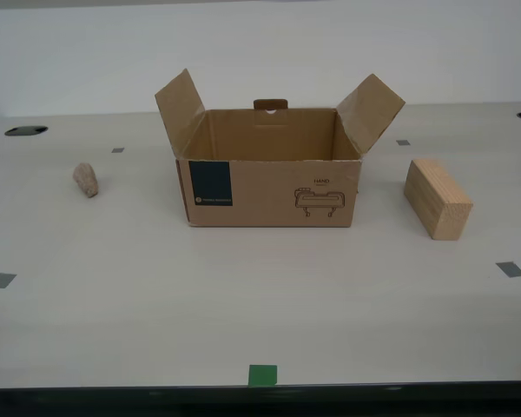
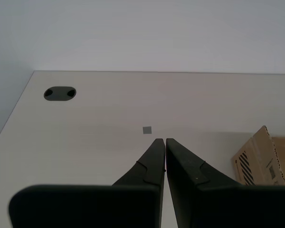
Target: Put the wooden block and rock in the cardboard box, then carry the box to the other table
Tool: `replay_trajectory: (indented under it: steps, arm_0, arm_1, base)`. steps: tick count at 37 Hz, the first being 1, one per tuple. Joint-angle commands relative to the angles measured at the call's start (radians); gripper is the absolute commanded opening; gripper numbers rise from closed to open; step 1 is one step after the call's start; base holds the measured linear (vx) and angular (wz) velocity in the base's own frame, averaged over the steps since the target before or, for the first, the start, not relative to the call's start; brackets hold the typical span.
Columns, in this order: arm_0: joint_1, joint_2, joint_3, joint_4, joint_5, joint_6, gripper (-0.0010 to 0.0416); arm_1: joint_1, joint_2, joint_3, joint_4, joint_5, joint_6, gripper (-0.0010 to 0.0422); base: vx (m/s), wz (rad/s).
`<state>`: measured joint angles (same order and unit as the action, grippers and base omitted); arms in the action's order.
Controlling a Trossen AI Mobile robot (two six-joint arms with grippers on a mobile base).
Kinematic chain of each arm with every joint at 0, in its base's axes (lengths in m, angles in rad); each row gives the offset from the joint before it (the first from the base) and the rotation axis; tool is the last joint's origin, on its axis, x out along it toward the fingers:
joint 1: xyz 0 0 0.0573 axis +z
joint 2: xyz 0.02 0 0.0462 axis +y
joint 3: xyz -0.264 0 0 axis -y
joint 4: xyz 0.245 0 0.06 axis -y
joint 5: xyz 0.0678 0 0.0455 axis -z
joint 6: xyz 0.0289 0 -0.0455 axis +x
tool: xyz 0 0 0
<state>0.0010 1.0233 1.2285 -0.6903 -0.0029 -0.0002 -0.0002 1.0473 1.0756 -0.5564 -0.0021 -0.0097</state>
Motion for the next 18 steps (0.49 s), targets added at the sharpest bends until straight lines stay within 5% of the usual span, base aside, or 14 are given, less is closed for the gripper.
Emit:
replay_trajectory:
  steps: [1,12,18]
  arm_0:
    - [0.001,0.004,0.042,-0.048,-0.001,0.004,0.0000]
    - [0.001,0.006,0.144,-0.195,-0.007,0.019,0.0000]
    - [0.001,0.034,0.190,-0.313,-0.106,0.031,0.0000]
  arm_1:
    - [0.000,0.000,0.024,-0.037,-0.001,-0.020,0.0000]
    - [0.000,0.000,0.097,-0.192,-0.001,-0.051,0.0000]
    - [0.000,0.000,0.124,-0.254,-0.001,-0.063,0.0000]
  base:
    - [0.000,0.000]
    - [0.000,0.000]
    - [0.000,0.000]
